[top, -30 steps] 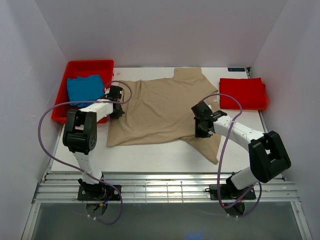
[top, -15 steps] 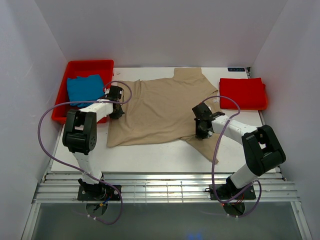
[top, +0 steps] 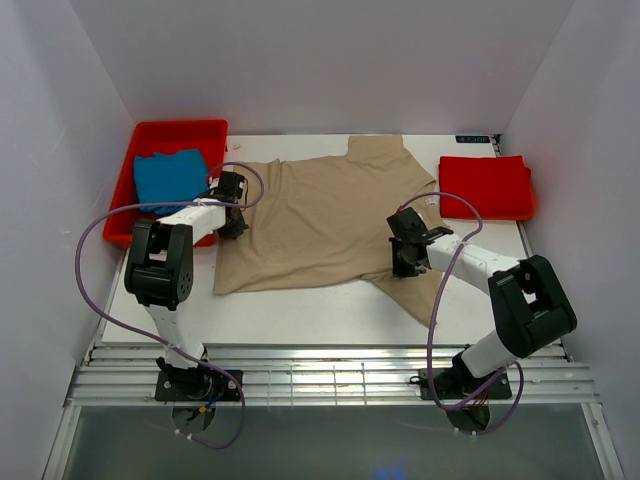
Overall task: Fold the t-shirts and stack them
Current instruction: Fold the tshirt
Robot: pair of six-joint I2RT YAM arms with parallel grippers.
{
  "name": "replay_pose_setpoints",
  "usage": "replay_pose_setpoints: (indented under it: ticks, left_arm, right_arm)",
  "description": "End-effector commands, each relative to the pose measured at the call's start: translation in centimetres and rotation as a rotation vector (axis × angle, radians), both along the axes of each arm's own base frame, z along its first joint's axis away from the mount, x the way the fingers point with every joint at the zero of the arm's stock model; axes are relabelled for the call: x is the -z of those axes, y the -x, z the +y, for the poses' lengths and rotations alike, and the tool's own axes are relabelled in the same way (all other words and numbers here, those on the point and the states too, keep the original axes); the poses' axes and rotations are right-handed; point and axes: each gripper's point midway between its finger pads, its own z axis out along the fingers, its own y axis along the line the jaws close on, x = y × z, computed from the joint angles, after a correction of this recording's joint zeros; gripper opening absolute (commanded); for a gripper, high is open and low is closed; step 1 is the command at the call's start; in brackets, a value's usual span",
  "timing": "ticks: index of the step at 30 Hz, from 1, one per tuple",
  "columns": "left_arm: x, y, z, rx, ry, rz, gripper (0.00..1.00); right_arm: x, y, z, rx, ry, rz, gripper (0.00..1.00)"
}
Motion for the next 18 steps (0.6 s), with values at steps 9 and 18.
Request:
replay_pose_setpoints:
  ticks: [9, 18]
  left_arm:
    - [-2.1, -0.3, 0.3, 0.0, 0.0, -0.048, 0.0]
    - [-1.6, -0.3, 0.3, 0.01, -0.003, -0.035, 0.0]
  right_arm:
    - [-0.1, -1.3, 0.3, 0.003, 0.008, -0.025, 0.31]
    - [-0.1, -2.4, 0.8, -0.009, 0.005, -0.036, 0.33]
